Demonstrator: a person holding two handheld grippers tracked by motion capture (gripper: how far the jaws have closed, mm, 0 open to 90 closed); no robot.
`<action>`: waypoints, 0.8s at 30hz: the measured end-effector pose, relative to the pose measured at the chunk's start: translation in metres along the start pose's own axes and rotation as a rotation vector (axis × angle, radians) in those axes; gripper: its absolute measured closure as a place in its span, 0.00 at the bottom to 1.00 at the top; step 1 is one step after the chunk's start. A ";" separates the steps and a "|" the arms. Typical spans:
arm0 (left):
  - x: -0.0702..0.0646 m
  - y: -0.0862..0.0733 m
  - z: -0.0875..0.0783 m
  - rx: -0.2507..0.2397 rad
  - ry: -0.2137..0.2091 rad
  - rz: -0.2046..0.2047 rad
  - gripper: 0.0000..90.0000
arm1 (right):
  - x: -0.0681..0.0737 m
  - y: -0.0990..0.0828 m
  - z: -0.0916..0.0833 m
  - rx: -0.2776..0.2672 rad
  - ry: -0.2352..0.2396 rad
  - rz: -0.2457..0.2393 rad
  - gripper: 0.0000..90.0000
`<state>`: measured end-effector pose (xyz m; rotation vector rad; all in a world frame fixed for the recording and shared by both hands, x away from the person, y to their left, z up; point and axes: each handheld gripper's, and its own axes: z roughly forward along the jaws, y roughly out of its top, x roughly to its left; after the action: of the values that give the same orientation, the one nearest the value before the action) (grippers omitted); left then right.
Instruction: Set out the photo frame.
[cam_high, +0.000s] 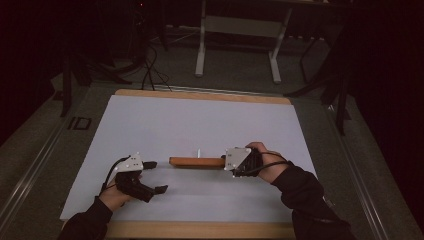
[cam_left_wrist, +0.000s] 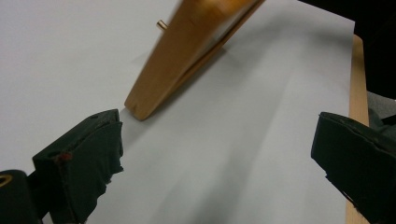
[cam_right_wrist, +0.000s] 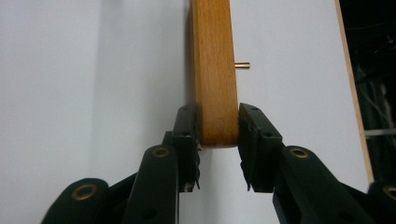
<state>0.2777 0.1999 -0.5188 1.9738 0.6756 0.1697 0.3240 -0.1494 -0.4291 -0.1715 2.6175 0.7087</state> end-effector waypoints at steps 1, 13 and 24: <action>0.000 0.000 0.000 0.000 -0.001 -0.003 0.03 | -0.003 0.000 0.000 -0.002 0.005 0.006 0.77; 0.000 -0.002 0.004 0.016 -0.008 0.001 0.03 | -0.044 -0.006 0.012 -0.017 0.066 0.130 0.75; 0.001 -0.004 0.006 0.017 -0.012 -0.005 0.03 | -0.069 -0.007 0.026 0.008 0.068 0.218 0.71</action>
<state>0.2800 0.1969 -0.5252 1.9877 0.6765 0.1495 0.3977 -0.1414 -0.4227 0.0954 2.7312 0.7766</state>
